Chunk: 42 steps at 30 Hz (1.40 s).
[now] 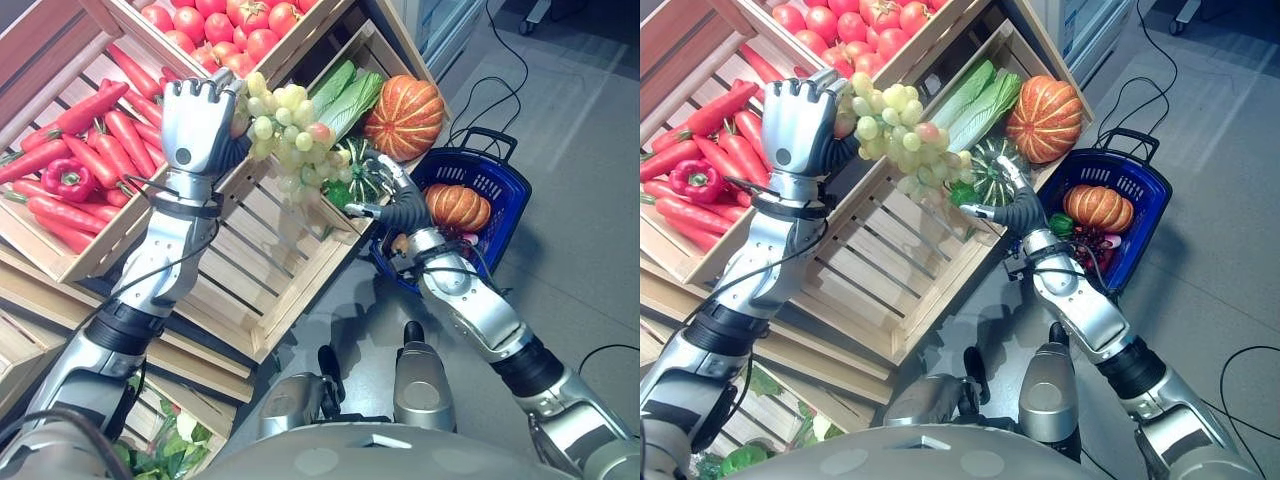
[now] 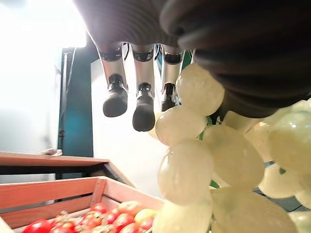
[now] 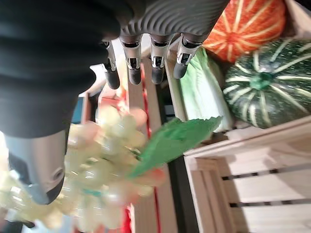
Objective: Pick up fruits and vegetables into the basket
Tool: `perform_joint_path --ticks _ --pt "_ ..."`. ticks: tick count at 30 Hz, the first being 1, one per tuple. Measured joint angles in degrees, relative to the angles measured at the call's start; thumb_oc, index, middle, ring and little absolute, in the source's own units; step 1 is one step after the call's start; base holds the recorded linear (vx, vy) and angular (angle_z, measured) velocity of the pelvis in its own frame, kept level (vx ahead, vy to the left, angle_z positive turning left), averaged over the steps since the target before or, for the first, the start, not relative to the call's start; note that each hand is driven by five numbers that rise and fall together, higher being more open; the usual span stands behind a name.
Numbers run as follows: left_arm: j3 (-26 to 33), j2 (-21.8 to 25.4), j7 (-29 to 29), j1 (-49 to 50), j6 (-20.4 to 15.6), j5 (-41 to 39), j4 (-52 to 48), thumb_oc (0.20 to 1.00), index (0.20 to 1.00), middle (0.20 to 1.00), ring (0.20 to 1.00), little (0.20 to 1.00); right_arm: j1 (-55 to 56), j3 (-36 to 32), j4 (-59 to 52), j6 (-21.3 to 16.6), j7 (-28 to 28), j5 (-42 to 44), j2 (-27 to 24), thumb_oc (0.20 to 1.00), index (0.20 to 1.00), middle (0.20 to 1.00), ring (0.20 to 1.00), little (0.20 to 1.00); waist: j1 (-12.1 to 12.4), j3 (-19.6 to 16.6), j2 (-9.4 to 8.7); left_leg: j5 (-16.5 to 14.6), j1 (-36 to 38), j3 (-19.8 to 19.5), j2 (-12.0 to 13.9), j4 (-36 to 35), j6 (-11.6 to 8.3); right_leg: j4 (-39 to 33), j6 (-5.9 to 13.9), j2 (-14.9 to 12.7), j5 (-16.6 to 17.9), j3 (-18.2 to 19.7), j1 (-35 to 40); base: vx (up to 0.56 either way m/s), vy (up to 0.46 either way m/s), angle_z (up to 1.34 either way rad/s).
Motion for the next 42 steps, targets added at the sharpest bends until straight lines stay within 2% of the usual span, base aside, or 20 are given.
perform_joint_path --ticks 3,13,23,25,33,42 --pt "-1.06 0.00 -2.21 -2.33 -2.13 0.17 -1.68 0.200 0.200 0.200 0.200 0.200 -0.13 0.16 0.09 1.55 0.06 -0.25 -0.06 1.000 1.000 1.000 1.000 1.000 0.66 -0.01 -0.04 0.00 0.01 -0.16 -0.01 0.02 0.00 -0.02 0.00 0.05 0.00 -0.20 0.20 0.00 -0.063 0.04" --pt "-6.45 0.01 -7.34 -5.90 -5.68 1.02 -3.41 0.200 0.200 0.200 0.200 0.200 -2.23 0.89 1.24 1.63 -2.26 -0.27 0.95 1.000 1.000 1.000 1.000 1.000 1.44 -0.03 -0.66 0.01 -0.20 -0.84 -0.01 0.16 0.01 -0.14 0.00 0.01 0.00 -0.86 0.51 0.00 -0.021 0.02" --pt "-8.10 -0.20 -9.40 -5.90 -5.85 -0.81 -3.42 0.200 0.200 0.200 0.200 0.200 -2.36 1.47 1.73 1.53 -6.09 -1.39 2.26 1.000 1.000 1.000 1.000 1.000 1.74 0.20 -2.11 0.02 -0.73 -1.42 0.00 0.44 0.03 -0.37 -0.01 -0.06 0.01 -1.32 0.58 0.00 -0.003 0.02" --pt "-8.12 -1.39 -9.54 -5.89 -6.02 -1.72 -3.42 0.200 0.200 0.200 0.200 0.200 -2.42 1.46 1.75 1.50 -6.72 -1.39 2.37 1.000 1.000 1.000 1.000 1.000 2.09 0.21 -2.12 0.02 -0.90 -1.52 0.02 0.49 0.03 -0.45 -0.01 -0.06 0.01 -1.44 0.57 0.00 -0.004 0.02" --pt "-8.23 -3.48 -11.43 -5.89 -7.10 -4.03 -3.42 0.200 0.200 0.200 0.200 0.200 -4.78 1.93 3.82 1.51 -6.90 -2.37 4.36 1.000 1.000 1.000 1.000 1.000 2.18 0.40 -2.44 0.01 -1.00 -1.62 0.06 0.59 0.02 -0.48 -0.01 -0.05 0.02 -1.55 0.63 0.00 -0.009 0.01" --pt "-8.25 -4.85 -15.96 -6.01 -8.33 -8.80 -3.47 0.200 0.200 0.200 0.200 0.200 -5.62 2.79 6.35 1.72 -4.62 -2.34 5.20 1.000 1.000 1.000 1.000 1.000 2.99 1.01 -3.78 0.01 -1.14 -2.78 0.17 1.10 0.01 -1.03 -0.02 -0.11 0.02 -2.80 1.73 0.00 -0.043 0.07"
